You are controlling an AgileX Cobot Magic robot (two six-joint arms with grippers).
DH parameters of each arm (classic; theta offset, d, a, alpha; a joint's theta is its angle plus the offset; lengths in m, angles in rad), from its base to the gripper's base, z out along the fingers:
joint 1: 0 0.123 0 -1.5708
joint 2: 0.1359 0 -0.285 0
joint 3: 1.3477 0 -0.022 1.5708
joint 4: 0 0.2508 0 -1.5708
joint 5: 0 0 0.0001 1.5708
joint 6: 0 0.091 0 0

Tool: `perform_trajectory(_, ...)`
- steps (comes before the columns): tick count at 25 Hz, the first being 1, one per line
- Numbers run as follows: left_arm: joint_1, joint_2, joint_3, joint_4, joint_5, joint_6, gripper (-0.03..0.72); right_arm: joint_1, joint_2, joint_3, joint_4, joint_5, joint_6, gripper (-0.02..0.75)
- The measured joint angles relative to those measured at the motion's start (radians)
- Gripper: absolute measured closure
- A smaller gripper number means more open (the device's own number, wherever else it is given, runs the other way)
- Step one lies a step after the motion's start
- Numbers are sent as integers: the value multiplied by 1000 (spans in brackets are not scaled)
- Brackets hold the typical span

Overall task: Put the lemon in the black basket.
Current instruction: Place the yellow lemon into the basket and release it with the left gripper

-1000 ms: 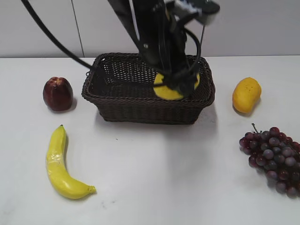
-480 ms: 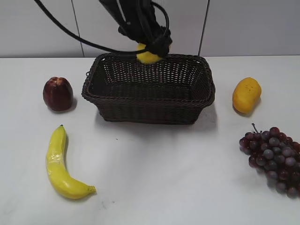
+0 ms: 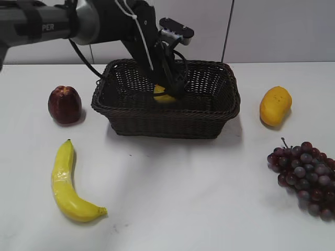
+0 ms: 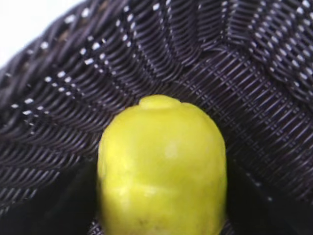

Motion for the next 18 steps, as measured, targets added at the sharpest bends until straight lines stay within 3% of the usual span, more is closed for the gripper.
perform_trajectory(5,0,10,-1,-2,17,0,15,0,0,0,0,0,0,167)
perform_trajectory(14,4,-70,-1,35,200,-6,26,0,0,0,0,0,0,167)
perform_trajectory(18,43,-153,-1,81,283,-99,43,0,0,0,0,0,0,167)
